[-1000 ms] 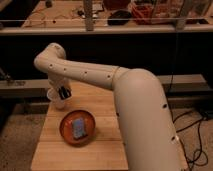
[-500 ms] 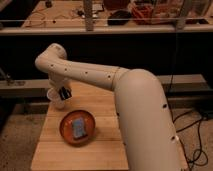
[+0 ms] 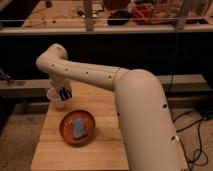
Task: Place the eraser in the ceramic cup
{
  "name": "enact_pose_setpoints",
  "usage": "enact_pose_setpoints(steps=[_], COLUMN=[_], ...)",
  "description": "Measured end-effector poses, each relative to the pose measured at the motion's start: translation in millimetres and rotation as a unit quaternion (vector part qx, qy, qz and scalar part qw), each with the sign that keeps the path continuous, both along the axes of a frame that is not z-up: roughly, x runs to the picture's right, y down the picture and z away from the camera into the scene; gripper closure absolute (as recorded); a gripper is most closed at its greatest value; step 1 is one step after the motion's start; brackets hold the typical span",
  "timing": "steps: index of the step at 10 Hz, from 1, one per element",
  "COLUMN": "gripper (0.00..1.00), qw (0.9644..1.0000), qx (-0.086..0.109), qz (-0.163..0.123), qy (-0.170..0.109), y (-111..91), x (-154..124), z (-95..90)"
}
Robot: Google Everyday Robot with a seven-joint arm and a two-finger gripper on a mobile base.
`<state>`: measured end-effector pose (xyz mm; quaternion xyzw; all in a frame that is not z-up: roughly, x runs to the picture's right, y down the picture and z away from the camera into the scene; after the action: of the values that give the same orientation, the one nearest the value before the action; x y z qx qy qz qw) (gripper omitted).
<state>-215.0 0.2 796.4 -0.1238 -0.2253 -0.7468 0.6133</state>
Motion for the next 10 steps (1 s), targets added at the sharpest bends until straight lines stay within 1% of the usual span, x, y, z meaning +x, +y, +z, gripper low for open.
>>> enact_pose_setpoints(steps=[1,3,5,6,7,8,10], gripper=[0.78,0.83,0.83,0.80,0.74,0.71,0.71], qw=[1.0000,1.0000,1.0000,1.0000,1.0000,1.0000,1.0000], qx=[0.000,-0.002,-0.003,-0.005,-0.005,-0.006,-0.008], qz=[0.000,0.002,0.002,0.002,0.002,0.003,0.004], qy=[0.000,-0.001,-0.001,0.000,-0.001,0.000,-0.001], y=[0.0,0.7,1.7,2.7,2.8,3.4,4.0], x=[0.4,0.8,1.3,1.9,1.9,2.6,3.0], z=[0.4,1.1,1.9,2.8,2.9,3.6,4.3])
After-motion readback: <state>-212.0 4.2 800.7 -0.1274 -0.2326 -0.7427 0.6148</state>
